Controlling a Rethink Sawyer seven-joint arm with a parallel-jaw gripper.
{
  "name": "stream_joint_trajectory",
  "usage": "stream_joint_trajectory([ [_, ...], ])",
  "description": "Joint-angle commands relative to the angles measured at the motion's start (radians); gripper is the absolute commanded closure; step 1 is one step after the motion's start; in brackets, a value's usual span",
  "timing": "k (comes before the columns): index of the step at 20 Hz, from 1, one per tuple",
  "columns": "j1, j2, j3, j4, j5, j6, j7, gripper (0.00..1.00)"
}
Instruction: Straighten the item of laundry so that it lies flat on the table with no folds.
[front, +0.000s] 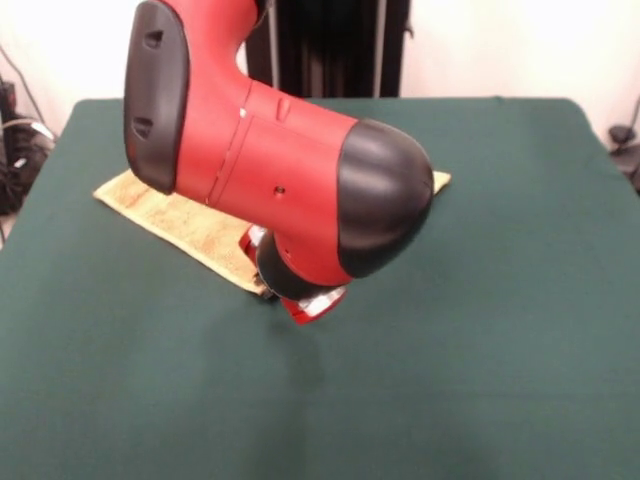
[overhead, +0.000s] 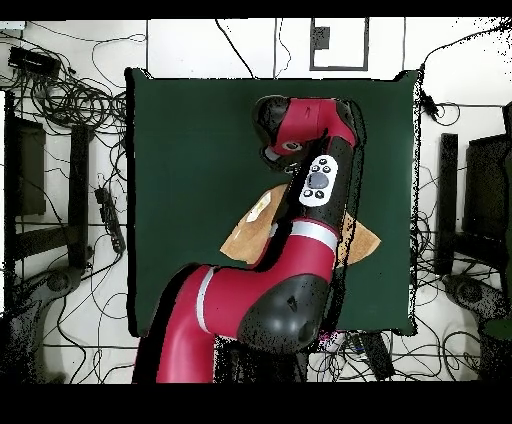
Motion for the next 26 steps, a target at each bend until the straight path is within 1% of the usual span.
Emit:
stream_joint_trajectory([
  [1, -0.052, -0.191, 0.533, 0.447, 0.081, -0.887, -0.163, 1.0],
  [2, -0.1, -0.227, 0.631, 0.514, 0.057, -1.005, -0.254, 1.0],
  [4, -0.256, -0.274, 0.9, 0.687, -0.023, -1.24, -0.403, 1.0],
  [5, -0.335, -0.273, 1.016, 0.76, -0.073, -1.317, -0.444, 1.0],
  [6, -0.437, -0.239, 1.165, 0.832, -0.114, -1.366, -0.544, 1.0],
  [7, -0.51, -0.199, 1.269, 0.874, -0.171, -1.415, -0.573, 1.0],
  [8, -0.57, -0.153, 1.356, 0.906, -0.199, -1.422, -0.625, 1.0],
  [10, -0.711, 0.037, 1.574, 0.937, -0.263, -1.383, -0.813, 1.0],
  [11, -0.761, 0.137, 1.658, 0.934, -0.27, -1.316, -0.9, 1.0],
  [13, -0.816, 0.275, 1.751, 0.917, -0.255, -1.192, -1.022, 1.0],
  [15, -0.861, 0.426, 1.848, 0.892, -0.246, -1.099, -1.15, 1.0],
  [18, -0.889, 0.586, 1.951, 0.849, -0.217, -0.968, -1.303, 1.0],
  [20, -0.897, 0.654, 1.997, 0.829, -0.215, -0.902, -1.385, 1.0],
  [22, -0.903, 0.7, 2.03, 0.815, -0.227, -0.847, -1.46, 1.0],
  [23, -0.903, 0.713, 2.041, 0.807, -0.231, -0.818, -1.493, 1.0],
  [25, -0.907, 0.758, 2.081, 0.801, -0.242, -0.779, -1.598, 1.0],
  [26, -0.906, 0.763, 2.087, 0.797, -0.25, -0.761, -1.638, 1.0],
])
